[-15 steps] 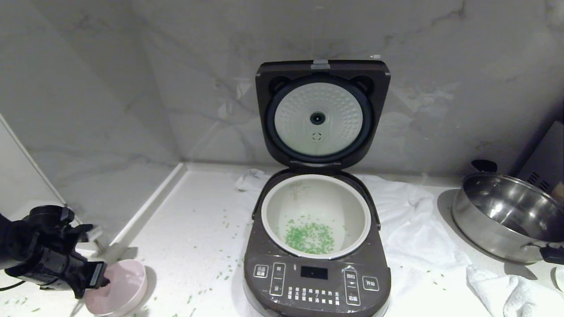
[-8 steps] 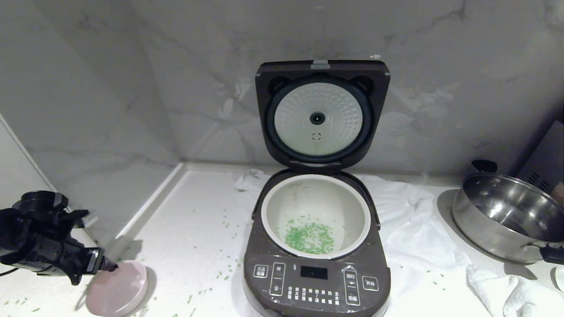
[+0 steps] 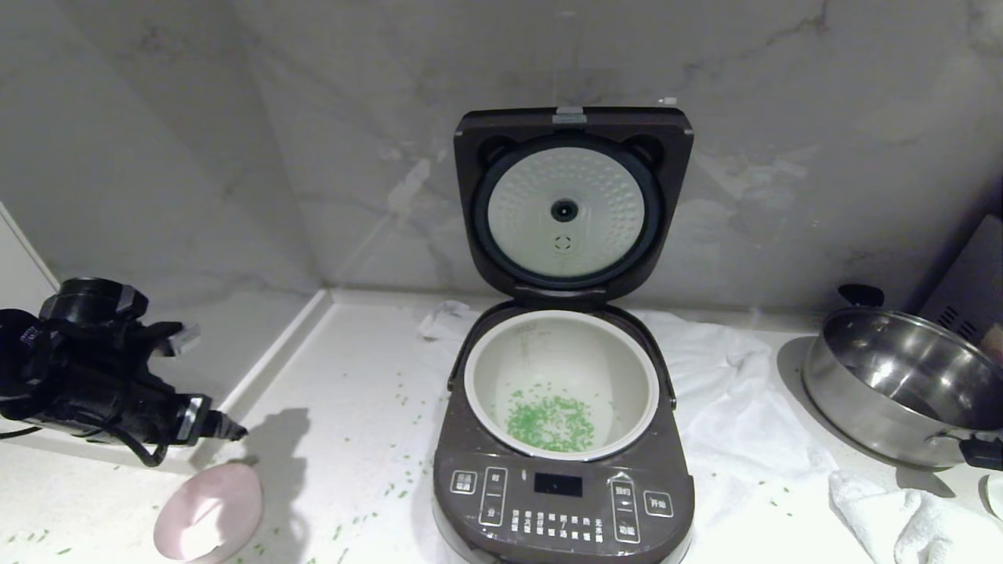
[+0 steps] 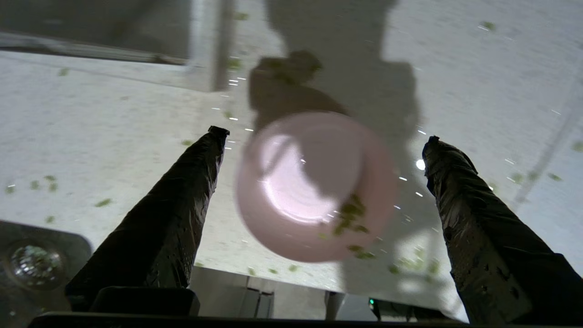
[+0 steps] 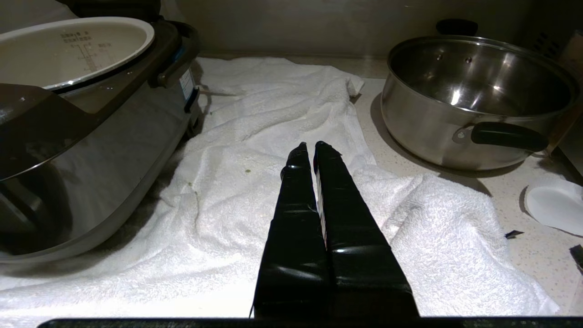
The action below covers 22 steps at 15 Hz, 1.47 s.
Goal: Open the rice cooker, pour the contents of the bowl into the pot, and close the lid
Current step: Close the rice cooker
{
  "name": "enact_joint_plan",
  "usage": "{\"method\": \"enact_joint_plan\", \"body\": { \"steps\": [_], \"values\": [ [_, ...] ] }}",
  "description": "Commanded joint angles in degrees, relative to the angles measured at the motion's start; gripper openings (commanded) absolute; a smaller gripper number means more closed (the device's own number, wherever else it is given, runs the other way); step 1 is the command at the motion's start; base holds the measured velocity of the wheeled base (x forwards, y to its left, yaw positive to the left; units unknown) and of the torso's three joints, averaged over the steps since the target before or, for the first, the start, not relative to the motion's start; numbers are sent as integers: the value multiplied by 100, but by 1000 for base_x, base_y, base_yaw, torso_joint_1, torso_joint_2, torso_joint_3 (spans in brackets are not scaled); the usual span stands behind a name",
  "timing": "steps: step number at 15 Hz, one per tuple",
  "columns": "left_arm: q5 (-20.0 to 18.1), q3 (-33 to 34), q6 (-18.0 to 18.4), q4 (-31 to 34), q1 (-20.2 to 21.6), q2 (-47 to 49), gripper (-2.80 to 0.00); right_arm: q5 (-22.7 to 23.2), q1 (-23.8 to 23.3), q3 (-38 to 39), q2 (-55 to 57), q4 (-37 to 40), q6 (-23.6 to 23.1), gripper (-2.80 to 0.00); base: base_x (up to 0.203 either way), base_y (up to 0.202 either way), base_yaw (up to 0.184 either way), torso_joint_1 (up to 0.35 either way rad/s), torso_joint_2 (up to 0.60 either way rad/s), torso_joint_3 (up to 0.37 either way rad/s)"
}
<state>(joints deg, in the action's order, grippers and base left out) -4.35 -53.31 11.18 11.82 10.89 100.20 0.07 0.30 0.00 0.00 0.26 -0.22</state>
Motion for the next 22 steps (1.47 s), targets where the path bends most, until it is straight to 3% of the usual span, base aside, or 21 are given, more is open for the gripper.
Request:
{"method": "enact_joint_plan", "body": {
  "steps": [1,3,4,7,10,12,16,19,22],
  "values": [
    [-4,-12,-244,77,-550,-248,0,2,5,9,-9,0,-4,-280,0,0,0,0,0,0],
    [-4,-15,-524,90,-1000,-359,0,2,5,9,-6,0,-4,-280,0,0,0,0,0,0],
    [-4,-21,-715,91,-1239,-423,-280,2,5,18,-9,0,-4,-280,0,0,0,0,0,0],
    [-82,-32,-1425,-68,-1734,-724,-280,2,5,18,-9,0,-4,-280,0,0,0,0,0,0],
    [-136,360,-1584,-584,-1787,-1436,-280,2,5,9,-6,0,-4,-280,0,0,0,0,0,0],
    [-160,859,-1649,-1285,-1917,-2057,-280,2,5,9,-9,0,-4,-280,0,0,0,0,0,0],
    [-428,2133,-1682,-3350,-2146,-3398,-280,2,5,9,-9,0,-4,-280,0,0,0,0,0,0],
    [-369,2315,-1692,-3581,-2151,-4282,-280,2,5,18,-9,0,-4,-280,0,0,0,0,0,0],
    [-10,2382,-1686,-3315,-2133,-5244,-280,2,5,9,-9,0,-4,-280,0,0,0,0,0,0]
  ]
}}
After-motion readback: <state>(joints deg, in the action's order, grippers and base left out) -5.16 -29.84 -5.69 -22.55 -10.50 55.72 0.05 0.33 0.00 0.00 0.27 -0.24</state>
